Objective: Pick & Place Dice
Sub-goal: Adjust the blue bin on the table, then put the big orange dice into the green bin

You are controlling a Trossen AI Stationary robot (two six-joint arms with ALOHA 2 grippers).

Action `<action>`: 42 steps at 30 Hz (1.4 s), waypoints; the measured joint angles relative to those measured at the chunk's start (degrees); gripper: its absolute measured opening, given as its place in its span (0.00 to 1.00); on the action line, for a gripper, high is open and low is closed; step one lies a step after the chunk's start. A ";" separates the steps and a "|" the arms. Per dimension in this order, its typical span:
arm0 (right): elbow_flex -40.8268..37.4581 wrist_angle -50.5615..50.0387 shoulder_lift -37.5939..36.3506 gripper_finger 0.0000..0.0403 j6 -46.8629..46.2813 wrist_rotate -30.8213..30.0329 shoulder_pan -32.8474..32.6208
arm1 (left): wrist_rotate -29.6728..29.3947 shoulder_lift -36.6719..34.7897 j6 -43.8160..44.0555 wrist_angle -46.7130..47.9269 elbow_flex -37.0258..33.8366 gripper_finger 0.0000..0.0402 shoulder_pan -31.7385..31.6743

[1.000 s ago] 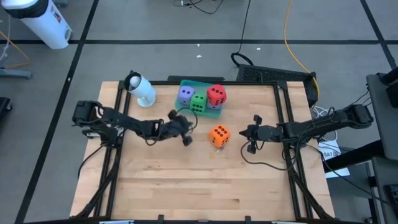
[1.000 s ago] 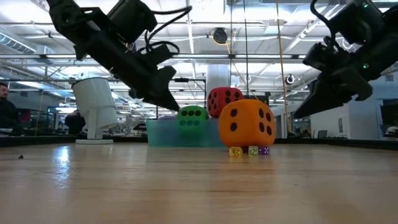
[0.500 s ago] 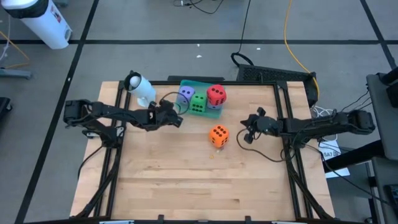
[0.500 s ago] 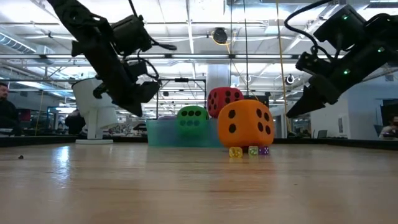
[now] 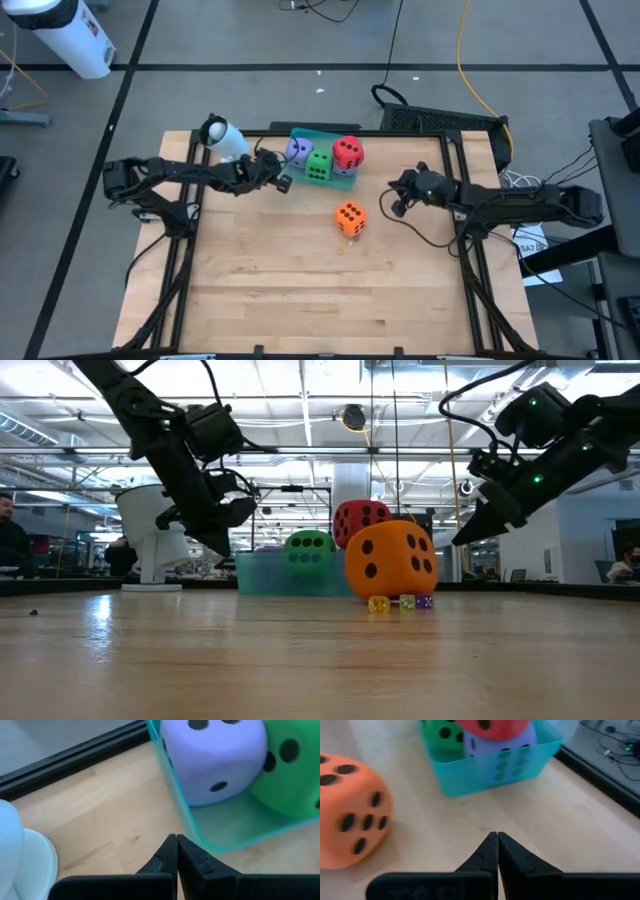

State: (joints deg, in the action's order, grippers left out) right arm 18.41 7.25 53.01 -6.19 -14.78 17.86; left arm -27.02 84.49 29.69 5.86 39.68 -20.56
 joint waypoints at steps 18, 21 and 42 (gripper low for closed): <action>0.00 0.82 0.07 0.00 2.44 4.62 7.65 | 13.07 5.20 -5.45 -7.29 0.07 0.01 -3.20; 0.00 0.67 0.07 0.00 2.42 4.62 7.65 | 13.05 5.20 -5.46 -7.67 0.07 0.01 -1.90; -2.56 1.09 0.04 0.00 3.97 19.64 7.50 | 8.06 -3.41 -18.73 -9.67 0.04 0.00 16.90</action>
State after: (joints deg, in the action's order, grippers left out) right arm 15.86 8.34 53.06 -2.22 4.87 25.36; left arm -18.96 81.08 10.96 -3.81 39.72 -3.65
